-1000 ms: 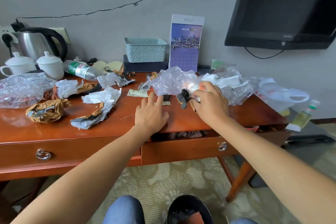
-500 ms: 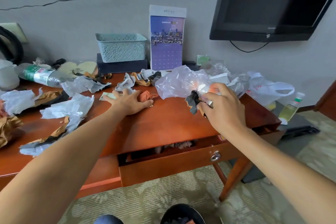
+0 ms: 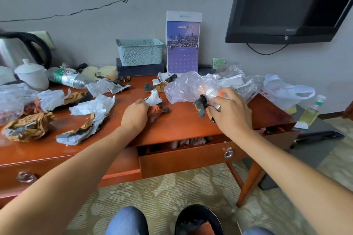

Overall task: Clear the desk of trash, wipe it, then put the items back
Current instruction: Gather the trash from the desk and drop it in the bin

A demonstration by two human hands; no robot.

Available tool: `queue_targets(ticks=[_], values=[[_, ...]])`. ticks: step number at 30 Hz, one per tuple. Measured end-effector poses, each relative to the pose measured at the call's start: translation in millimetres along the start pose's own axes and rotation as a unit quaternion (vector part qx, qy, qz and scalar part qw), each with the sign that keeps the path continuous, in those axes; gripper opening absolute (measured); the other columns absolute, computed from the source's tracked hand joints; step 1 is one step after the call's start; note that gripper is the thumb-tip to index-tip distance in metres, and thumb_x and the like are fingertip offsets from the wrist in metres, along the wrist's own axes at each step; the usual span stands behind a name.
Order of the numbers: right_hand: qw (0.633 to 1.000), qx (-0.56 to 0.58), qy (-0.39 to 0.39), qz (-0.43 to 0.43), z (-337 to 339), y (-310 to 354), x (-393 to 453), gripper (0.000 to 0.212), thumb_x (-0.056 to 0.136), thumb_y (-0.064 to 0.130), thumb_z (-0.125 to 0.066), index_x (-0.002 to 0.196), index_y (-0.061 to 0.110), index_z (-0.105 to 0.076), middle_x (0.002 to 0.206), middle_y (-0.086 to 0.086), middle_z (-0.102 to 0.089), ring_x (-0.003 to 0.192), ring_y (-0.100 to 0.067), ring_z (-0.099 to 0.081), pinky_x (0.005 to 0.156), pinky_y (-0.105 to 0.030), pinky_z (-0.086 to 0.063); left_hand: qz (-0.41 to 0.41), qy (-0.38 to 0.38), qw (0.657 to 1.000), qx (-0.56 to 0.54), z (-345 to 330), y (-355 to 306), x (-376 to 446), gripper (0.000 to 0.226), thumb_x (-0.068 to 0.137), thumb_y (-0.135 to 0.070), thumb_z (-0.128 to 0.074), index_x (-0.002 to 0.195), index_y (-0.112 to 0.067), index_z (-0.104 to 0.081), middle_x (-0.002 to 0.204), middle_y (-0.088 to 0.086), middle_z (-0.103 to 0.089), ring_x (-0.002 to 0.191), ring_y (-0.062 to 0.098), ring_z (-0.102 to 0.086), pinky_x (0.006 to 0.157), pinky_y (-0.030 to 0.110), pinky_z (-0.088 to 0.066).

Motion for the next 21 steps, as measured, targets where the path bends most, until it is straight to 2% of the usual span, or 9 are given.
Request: queue_targets(ticks=[3,6,9,11,13,16,18,21], values=[[1.0,0.005,-0.006,-0.004,15.0,4.8,-13.9,0.02,0.092,0.036,-0.072,0.109,0.027,-0.078,0.138,0.006,-0.052,0.128,-0.024,-0.048,0.086,-0.04,-0.049,-0.02,-0.032,0.999,0.006,15.9,-5.2,-38.0,0.012,0.083,0.002,-0.059,0.089,-0.005,-0.068,0.094,0.012,-0.057,0.081,0.037,-0.06,0.067,0.044,-0.048],[1.0,0.012,-0.015,0.004,26.1,6.1,-34.3,0.019,0.092,0.038,-0.072,0.107,0.027,-0.078,0.136,0.007,-0.052,0.125,-0.024,-0.05,0.087,-0.042,-0.052,-0.063,-0.063,0.996,-0.002,29.2,-20.1,-78.4,0.01,0.081,-0.002,-0.067,0.089,-0.008,-0.068,0.091,0.008,-0.057,0.078,0.034,-0.058,0.062,0.043,-0.049],[1.0,0.027,-0.004,0.002,30.3,3.4,-63.6,0.018,0.093,0.038,-0.071,0.105,0.027,-0.078,0.135,0.009,-0.053,0.124,-0.022,-0.051,0.088,-0.043,-0.051,-0.134,-0.062,0.989,-0.005,34.6,-49.5,-120.9,0.031,0.068,0.007,-0.067,0.094,-0.01,-0.068,0.093,0.006,-0.058,0.084,0.033,-0.059,0.058,0.045,-0.052],[0.999,0.032,0.008,-0.004,30.6,-2.9,-86.3,0.017,0.093,0.038,-0.07,0.101,0.026,-0.078,0.135,0.011,-0.053,0.124,-0.02,-0.05,0.087,-0.041,-0.051,-0.174,-0.056,0.983,-0.021,32.8,-72.1,-147.7,0.032,0.064,0.005,-0.065,0.088,-0.016,-0.064,0.089,0.001,-0.054,0.082,0.028,-0.058,0.055,0.043,-0.05],[0.999,0.036,0.021,-0.012,30.4,-13.3,-110.4,0.016,0.093,0.039,-0.07,0.098,0.026,-0.078,0.136,0.012,-0.052,0.126,-0.017,-0.049,0.087,-0.041,-0.05,-0.2,-0.047,0.978,-0.032,21.3,-91.0,-170.8,0.028,0.067,0.0,-0.064,0.086,-0.02,-0.062,0.088,-0.002,-0.052,0.081,0.025,-0.057,0.05,0.041,-0.047],[0.998,0.032,0.038,-0.038,27.5,-35.0,-148.9,0.015,0.092,0.04,-0.07,0.095,0.028,-0.078,0.136,0.014,-0.052,0.127,-0.016,-0.049,0.089,-0.042,-0.05,-0.224,-0.027,0.974,-0.03,-10.5,-107.7,-199.3,0.031,0.073,-0.005,-0.057,0.101,-0.014,-0.067,0.091,0.002,-0.057,0.084,0.027,-0.061,0.045,0.037,-0.043],[0.997,0.029,0.049,-0.058,22.6,-51.2,-175.7,0.014,0.091,0.04,-0.071,0.095,0.028,-0.077,0.135,0.015,-0.053,0.125,-0.016,-0.05,0.086,-0.039,-0.049,-0.23,-0.01,0.973,-0.028,-36.3,-112.1,-214.1,0.033,0.073,-0.002,-0.058,0.102,-0.014,-0.068,0.091,0.002,-0.058,0.082,0.027,-0.063,0.044,0.034,-0.039],[0.995,0.019,0.06,-0.081,6.7,-75.8,-214.8,0.012,0.088,0.038,-0.074,0.097,0.03,-0.078,0.132,0.014,-0.056,0.122,-0.017,-0.054,0.081,-0.036,-0.047,-0.222,0.026,0.974,-0.035,-76.3,-110.5,-230.0,0.031,0.074,-0.003,-0.058,0.101,-0.015,-0.068,0.093,0.001,-0.06,0.084,0.028,-0.064,0.043,0.037,-0.043]])
Point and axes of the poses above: each hand's wrist, its own x-axis towards the middle knuckle, its own z-axis out of the back of the hand, y = z × x, the point moved 1 cm from there along x, towards the middle knuckle
